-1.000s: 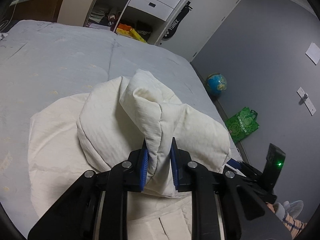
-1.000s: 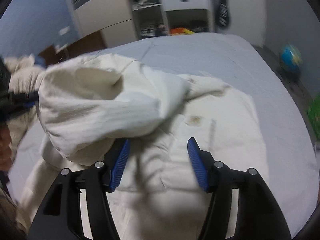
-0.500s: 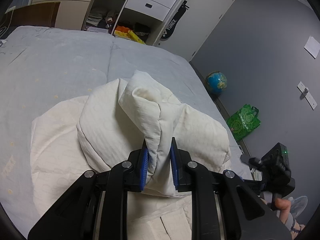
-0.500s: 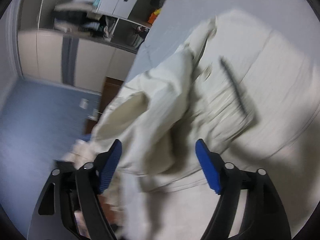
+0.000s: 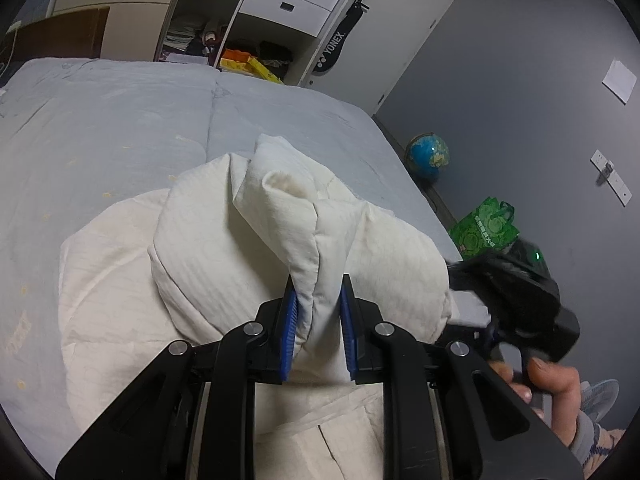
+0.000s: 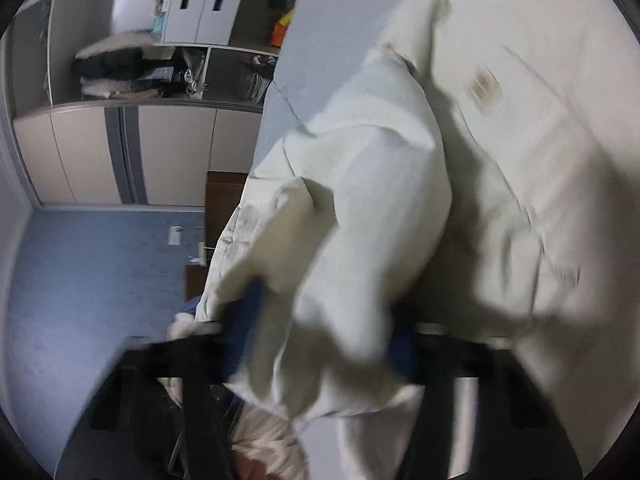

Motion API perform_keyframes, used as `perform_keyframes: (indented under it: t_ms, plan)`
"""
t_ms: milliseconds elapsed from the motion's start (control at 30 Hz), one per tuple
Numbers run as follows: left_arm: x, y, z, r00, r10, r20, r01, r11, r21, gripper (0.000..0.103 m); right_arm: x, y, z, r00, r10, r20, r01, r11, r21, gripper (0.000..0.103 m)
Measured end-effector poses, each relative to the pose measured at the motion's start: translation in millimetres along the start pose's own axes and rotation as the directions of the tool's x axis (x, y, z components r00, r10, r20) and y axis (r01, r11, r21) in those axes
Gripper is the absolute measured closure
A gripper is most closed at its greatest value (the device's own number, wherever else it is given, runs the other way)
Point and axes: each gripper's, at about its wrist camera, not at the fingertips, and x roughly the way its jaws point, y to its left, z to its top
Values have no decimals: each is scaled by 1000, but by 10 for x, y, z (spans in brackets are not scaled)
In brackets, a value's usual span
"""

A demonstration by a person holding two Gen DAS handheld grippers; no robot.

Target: Fold large clothes

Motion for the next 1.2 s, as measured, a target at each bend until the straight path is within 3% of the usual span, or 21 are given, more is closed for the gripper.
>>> perform_keyframes:
  t_ms: [167,267,400,433,467,533,700,800,900,1033,1200]
  plan:
    - [80,-99,-19,999,-24,-22,25,999,38,85,-108,237,208,995,13,101,-2,994,-107,88]
    - [153,-140,-48,999,-27,-44,30,998,52,85,-215,407,271,986,23,166,19,968,-249,89]
    - [198,-95,-75,997,-24,-70,26,999,28,84,-214,150,239,988,6,152,40,954,-297,90]
    - [199,-70,-68,997,-20,-73,21,1000,14,74,-217,55,216,990,8,143,35,955,-294,90]
    - [198,-37,-66,997,-18,-75,18,1000,-7,57,-210,-42,202,991,4,137,36,956,-291,90]
    - [161,72,-43,998,-8,-66,4,998,-70,36,-197,-263,172,992,-25,125,59,960,-274,90]
    - [152,397,-25,993,-95,-69,75,968,-240,35,-222,-604,101,993,-53,105,79,964,-255,90]
    - [280,516,-67,976,-188,-109,141,928,-345,35,-218,-637,86,993,-50,103,75,965,-252,90]
    - [337,509,-100,964,-240,-112,181,907,-381,33,-212,-619,66,993,-58,106,84,961,-263,90]
    - [450,498,-107,968,-217,-122,154,906,-394,21,-145,-543,78,991,-88,99,114,950,-291,90]
    - [708,577,-222,968,-207,-140,120,876,-467,23,-85,-490,77,990,-106,90,128,944,-304,90]
